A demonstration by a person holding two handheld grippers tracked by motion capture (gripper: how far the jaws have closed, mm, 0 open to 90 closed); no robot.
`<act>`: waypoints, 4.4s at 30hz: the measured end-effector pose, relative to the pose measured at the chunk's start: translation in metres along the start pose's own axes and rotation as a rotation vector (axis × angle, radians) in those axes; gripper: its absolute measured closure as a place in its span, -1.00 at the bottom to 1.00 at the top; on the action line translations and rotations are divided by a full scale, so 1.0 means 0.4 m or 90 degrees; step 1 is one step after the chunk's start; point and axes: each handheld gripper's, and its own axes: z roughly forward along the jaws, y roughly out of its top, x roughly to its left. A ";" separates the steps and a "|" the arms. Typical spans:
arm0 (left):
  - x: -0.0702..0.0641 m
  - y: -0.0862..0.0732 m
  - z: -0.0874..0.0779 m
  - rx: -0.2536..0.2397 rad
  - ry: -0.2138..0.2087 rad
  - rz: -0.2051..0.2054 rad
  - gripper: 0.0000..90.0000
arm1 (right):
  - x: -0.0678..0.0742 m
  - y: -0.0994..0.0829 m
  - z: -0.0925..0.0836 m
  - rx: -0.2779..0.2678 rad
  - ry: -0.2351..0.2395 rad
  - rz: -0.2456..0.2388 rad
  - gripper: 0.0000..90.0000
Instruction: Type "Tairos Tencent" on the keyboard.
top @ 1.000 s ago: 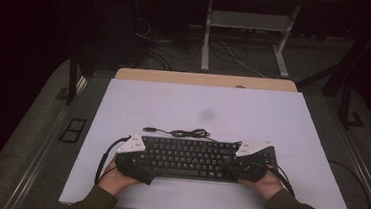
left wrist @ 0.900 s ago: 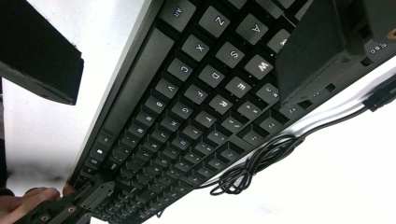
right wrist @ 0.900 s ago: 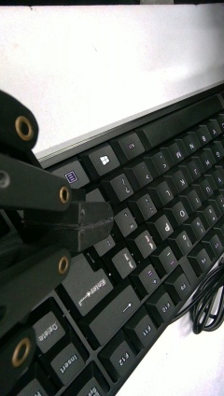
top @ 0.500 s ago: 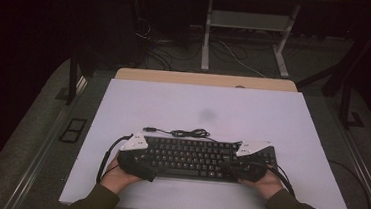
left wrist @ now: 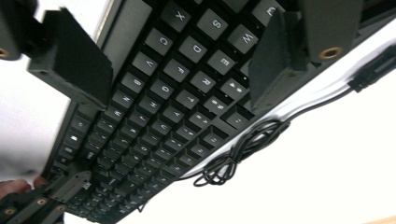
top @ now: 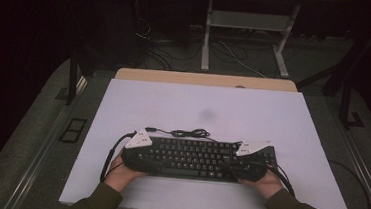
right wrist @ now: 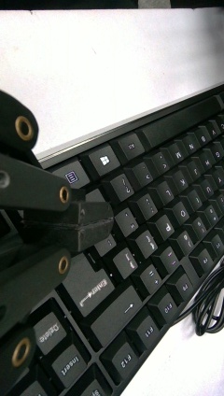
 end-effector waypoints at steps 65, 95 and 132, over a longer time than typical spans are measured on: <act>0.009 0.043 0.116 0.106 -0.017 -0.031 0.97 | -0.001 0.001 0.003 0.000 0.012 -0.004 0.99; 0.025 0.025 0.034 0.054 0.005 -0.041 -0.07 | 0.000 0.001 0.002 0.002 0.005 -0.012 0.99; 0.027 -0.003 -0.026 0.007 0.005 -0.050 -0.58 | -0.033 -0.001 -0.061 -0.089 -0.053 0.063 -0.19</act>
